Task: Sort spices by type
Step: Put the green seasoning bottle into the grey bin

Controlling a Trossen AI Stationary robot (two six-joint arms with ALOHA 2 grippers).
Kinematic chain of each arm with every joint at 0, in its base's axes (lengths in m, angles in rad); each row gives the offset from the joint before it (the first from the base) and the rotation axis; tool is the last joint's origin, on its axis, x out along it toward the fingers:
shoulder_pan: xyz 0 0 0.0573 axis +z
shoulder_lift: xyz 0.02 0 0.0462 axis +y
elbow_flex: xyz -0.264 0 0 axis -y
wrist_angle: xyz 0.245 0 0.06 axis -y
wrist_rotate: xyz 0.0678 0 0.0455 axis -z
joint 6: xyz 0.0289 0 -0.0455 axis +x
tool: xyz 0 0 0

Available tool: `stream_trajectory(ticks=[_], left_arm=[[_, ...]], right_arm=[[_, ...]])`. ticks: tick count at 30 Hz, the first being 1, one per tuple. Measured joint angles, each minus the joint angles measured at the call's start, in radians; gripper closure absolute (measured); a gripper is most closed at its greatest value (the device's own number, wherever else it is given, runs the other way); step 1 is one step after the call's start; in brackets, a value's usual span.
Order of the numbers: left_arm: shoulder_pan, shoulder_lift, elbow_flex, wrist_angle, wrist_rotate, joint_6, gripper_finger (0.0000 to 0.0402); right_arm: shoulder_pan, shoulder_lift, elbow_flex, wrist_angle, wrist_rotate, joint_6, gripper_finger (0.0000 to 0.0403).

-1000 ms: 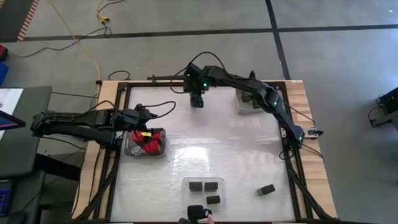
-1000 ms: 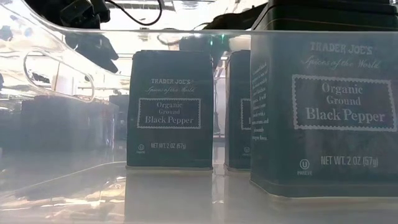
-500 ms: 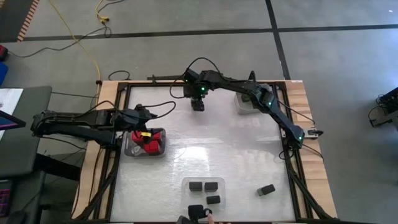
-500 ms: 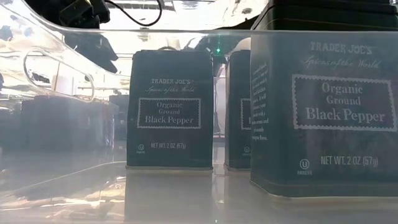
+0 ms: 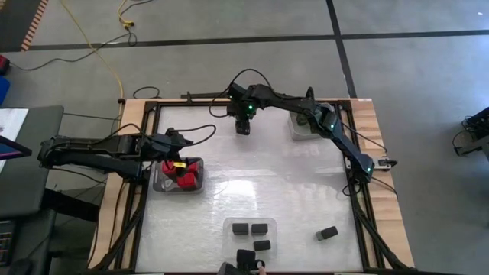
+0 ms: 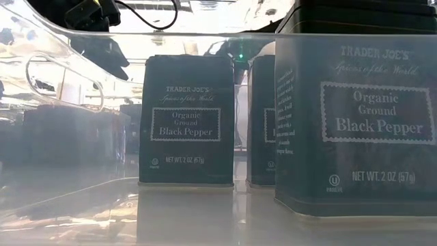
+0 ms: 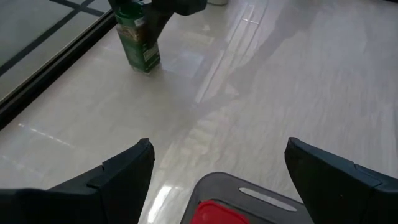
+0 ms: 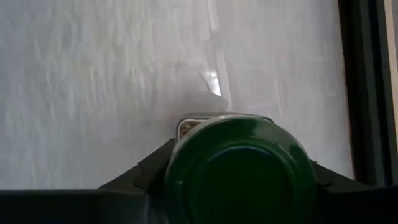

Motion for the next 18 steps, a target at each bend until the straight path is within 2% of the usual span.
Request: stream_trajectory(ticks=[3,12,18], left_arm=[[0.0,0.0,0.0,0.0,0.0,0.0,0.0055],[0.0,0.0,0.0,0.0,0.0,0.0,0.0055],[0.0,0.0,0.0,0.001,0.0,0.0,0.0055]], right_arm=[[0.001,0.0,0.0,-0.004,0.002,0.003,0.0185],[0.007,-0.026,0.0,-0.07,0.002,-0.001,0.0187],[-0.019,-0.153,0.0,-0.182,0.001,0.002,0.0187]])
